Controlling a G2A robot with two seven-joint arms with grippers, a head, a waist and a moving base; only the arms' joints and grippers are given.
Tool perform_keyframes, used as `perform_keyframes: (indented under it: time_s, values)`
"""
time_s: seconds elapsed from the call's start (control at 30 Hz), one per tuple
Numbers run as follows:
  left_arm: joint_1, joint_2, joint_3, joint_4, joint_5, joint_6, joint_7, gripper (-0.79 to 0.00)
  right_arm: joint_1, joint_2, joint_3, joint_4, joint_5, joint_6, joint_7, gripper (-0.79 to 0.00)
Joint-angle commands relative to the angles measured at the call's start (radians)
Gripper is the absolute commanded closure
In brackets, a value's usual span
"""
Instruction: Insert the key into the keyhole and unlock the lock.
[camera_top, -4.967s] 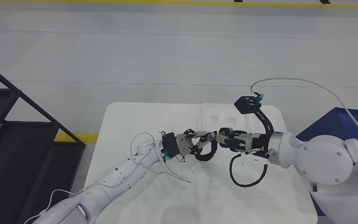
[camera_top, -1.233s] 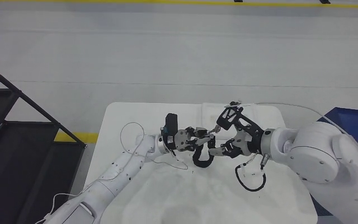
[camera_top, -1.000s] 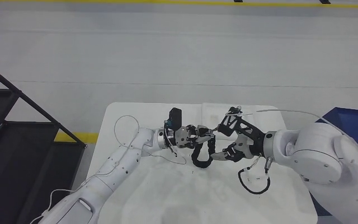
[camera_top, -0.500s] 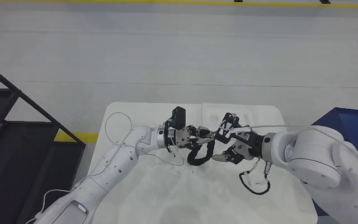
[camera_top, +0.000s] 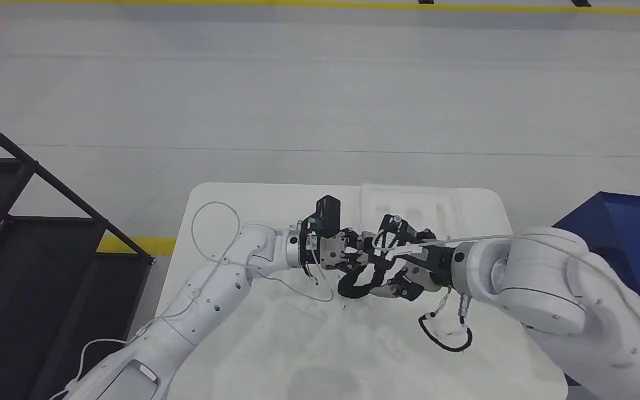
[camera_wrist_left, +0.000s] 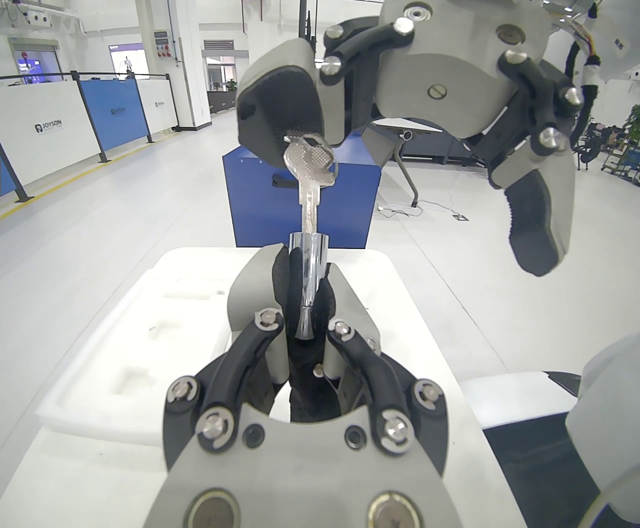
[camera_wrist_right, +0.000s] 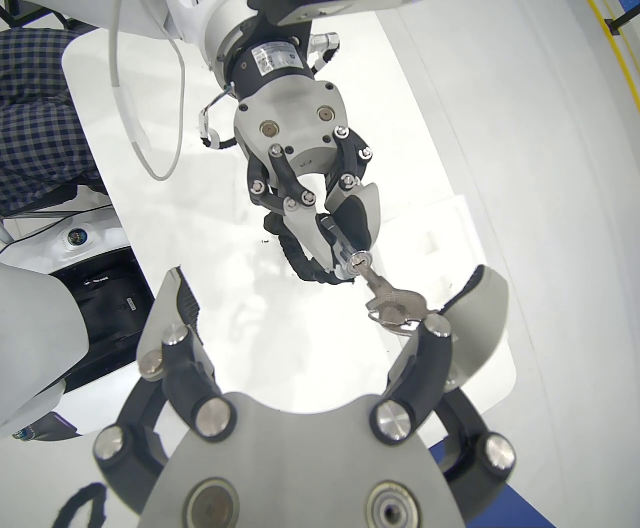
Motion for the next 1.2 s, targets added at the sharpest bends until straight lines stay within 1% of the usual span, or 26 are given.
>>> perform_keyframes:
  time_s: [0.0, 0.27, 0.43, 0.6, 0.63, 0.7, 0.73, 0.77, 0.8, 0.83, 0.97, 1.17]
  values:
    - [-0.001, -0.003, 0.003, -0.001, 0.014, 0.003, 0.008, 0.000, 0.001, 0.000, -0.004, 0.000, 0.009, -0.005, 0.005, -0.785]
    - [-0.003, -0.011, 0.003, 0.012, 0.051, 0.003, 0.029, 0.000, 0.011, 0.001, 0.000, 0.007, 0.024, -0.015, 0.020, -0.785]
    - [0.000, -0.008, -0.007, 0.017, 0.062, 0.000, 0.034, 0.000, 0.014, 0.010, 0.021, 0.011, 0.006, -0.096, 0.039, -0.785]
    - [0.011, -0.001, -0.020, 0.007, 0.055, 0.000, 0.035, 0.000, -0.005, 0.020, 0.056, -0.001, -0.060, -0.211, -0.019, -0.785]
    - [0.013, 0.001, -0.021, 0.005, 0.054, 0.000, 0.032, 0.000, -0.014, 0.022, 0.063, -0.008, -0.072, -0.222, -0.035, -0.763]
    - [0.015, 0.004, -0.021, 0.000, 0.050, 0.000, 0.022, 0.000, -0.030, 0.026, 0.073, -0.026, -0.110, -0.245, -0.050, -0.606]
    - [0.016, 0.006, -0.021, -0.002, 0.047, 0.000, 0.018, 0.000, -0.037, 0.028, 0.076, -0.036, -0.127, -0.256, -0.056, -0.563]
    - [0.017, 0.007, -0.020, -0.004, 0.043, 0.000, 0.015, 0.000, -0.043, 0.030, 0.079, -0.046, -0.148, -0.264, -0.062, -0.465]
    - [0.018, 0.008, -0.019, -0.006, 0.039, 0.000, 0.011, 0.000, -0.050, 0.031, 0.081, -0.055, -0.169, -0.271, -0.069, -0.391]
    - [0.018, 0.009, -0.017, -0.008, 0.035, 0.000, 0.008, 0.000, -0.057, 0.032, 0.081, -0.062, -0.186, -0.277, -0.076, -0.363]
    - [0.016, 0.013, -0.009, -0.011, 0.019, 0.000, -0.004, 0.000, -0.075, 0.036, 0.075, -0.082, -0.248, -0.297, -0.081, -0.345]
    - [0.013, 0.016, 0.005, -0.009, -0.005, 0.000, -0.015, 0.000, -0.083, 0.038, 0.054, -0.097, -0.308, -0.293, -0.059, -0.345]
